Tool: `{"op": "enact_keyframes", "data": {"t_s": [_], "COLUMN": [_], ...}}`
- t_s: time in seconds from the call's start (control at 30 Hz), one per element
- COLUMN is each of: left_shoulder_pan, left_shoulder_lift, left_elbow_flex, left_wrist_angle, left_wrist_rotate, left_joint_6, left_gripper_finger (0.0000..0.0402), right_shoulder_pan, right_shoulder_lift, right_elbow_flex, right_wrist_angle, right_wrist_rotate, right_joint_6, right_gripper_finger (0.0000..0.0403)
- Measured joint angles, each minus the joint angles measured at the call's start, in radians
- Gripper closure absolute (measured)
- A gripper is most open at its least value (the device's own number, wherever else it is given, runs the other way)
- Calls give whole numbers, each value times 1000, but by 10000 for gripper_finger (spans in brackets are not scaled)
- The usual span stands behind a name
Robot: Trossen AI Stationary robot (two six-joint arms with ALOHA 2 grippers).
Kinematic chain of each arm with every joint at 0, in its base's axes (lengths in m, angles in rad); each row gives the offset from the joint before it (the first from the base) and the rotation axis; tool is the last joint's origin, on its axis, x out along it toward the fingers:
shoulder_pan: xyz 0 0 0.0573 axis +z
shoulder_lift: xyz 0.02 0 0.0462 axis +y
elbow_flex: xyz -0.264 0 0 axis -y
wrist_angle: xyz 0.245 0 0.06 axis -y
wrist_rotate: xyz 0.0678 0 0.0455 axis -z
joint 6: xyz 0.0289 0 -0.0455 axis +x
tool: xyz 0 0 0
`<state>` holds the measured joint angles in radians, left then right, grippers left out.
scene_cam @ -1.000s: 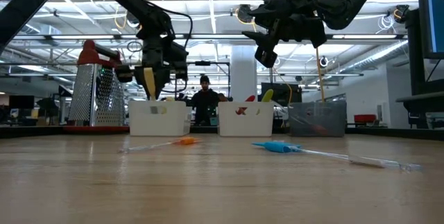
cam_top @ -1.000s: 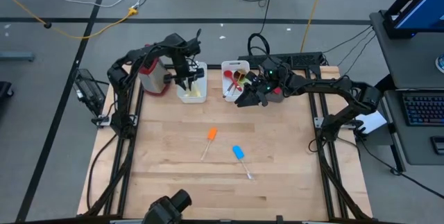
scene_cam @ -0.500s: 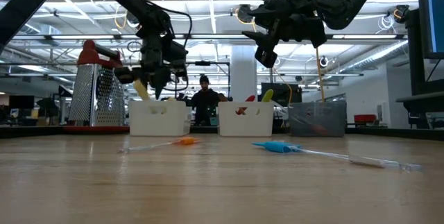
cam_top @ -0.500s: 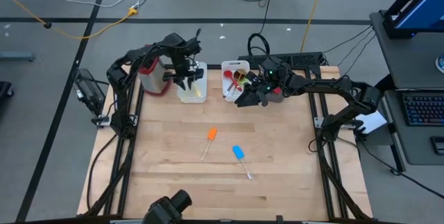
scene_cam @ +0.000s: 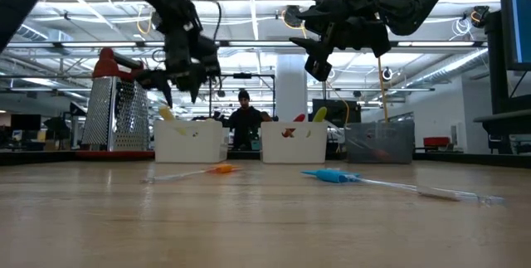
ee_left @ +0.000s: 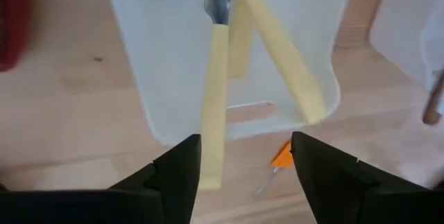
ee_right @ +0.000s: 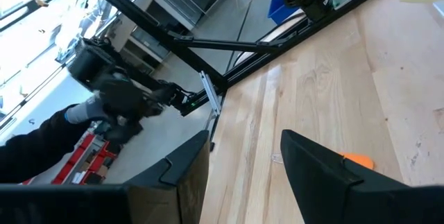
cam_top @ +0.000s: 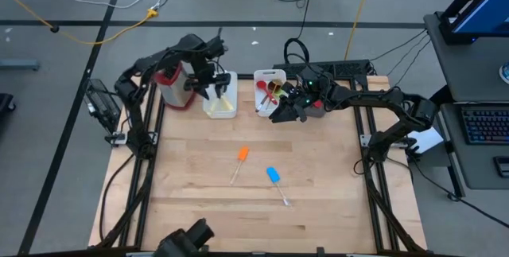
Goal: Pick & Place Kitchen Items
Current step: Put the blue spatula into the black bin
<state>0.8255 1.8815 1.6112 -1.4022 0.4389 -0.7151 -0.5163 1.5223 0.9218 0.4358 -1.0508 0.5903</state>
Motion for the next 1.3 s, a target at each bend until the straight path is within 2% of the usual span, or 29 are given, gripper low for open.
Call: {"op": "enact_keyframes", "data": {"t_s": [0.13,0.3,0.53,0.73,0.9,1.13,1.3], "left_shoulder_pan": [-54,-186,-408,-560,-643,-717,-770], "left_shoulder_lift": [-120,-249,-338,-347,-353,-476,-658], "left_elbow_flex": [0,0,0,0,-31,-257,-478], "left_wrist_angle": [10,13,28,99,188,359,534], "left_wrist_rotate": [-137,-320,-520,-586,-619,-616,-616], "left_joint_6": [-12,-29,-4,14,25,31,21], "left_gripper_finger": [172,172,172,172,172,172,172], "right_shoulder_pan": [0,0,7,42,93,213,323], "right_shoulder_lift": [0,0,0,-1,-1,-16,-29], "right_elbow_flex": [0,0,-5,-57,-99,-107,-106], "right_wrist_angle": [-22,-90,-119,-121,-83,-16,14], "right_wrist_rotate": [0,-1,-1,17,113,201,332], "right_joint_6": [0,-30,-49,28,-38,-85,-118], "right_gripper_finger": [231,232,233,234,238,243,243]}}
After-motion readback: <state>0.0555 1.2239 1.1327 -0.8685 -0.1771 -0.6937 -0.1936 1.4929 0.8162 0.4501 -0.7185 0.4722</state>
